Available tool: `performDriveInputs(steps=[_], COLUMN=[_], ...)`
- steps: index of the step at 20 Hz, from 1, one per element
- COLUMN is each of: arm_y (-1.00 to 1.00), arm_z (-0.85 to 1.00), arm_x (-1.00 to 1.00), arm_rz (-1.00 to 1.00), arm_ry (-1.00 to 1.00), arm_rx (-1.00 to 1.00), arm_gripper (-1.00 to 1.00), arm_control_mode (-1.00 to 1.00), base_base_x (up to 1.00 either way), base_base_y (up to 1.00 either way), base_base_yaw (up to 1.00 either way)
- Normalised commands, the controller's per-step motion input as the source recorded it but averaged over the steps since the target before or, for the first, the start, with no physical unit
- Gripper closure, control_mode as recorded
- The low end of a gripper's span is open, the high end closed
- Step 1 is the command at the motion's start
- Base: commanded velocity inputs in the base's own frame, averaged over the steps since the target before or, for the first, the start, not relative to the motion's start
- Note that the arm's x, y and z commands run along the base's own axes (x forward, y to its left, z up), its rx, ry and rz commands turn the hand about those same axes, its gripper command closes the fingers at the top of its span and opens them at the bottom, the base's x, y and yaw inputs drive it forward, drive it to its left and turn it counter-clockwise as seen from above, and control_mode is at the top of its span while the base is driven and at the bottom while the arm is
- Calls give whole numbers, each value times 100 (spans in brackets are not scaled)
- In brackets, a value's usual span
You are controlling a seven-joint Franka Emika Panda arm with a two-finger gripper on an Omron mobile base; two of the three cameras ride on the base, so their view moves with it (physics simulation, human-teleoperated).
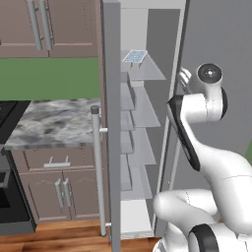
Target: The ice cube tray has been filled with water. Take the tray and place it in the freezer to make ice. Close the freezer door after placing the tray.
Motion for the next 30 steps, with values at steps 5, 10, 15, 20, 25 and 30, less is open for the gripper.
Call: performDriveInputs(steps=[5, 10, 15, 20, 25, 30], arm_y=[0, 0, 0, 0, 0, -11], arm_z=[0, 0, 0, 0, 0, 0], arm_x=[-15, 0, 0, 0, -1, -10], arm_rz=[1, 0, 0, 0, 0, 0], arm_ry=[0, 0, 0, 0, 0, 0], arm_rx=[0, 0, 0, 0, 0, 0], arm_gripper=[-100, -100, -100, -100, -100, -100], arm_control_mode=[100, 100, 100, 100, -100, -100], base_base_x=[-34, -73, -75, -60, -5, 0], base_base_y=[0, 0, 0, 0, 0, 0], base_base_yaw=[1, 0, 0, 0, 0, 0])
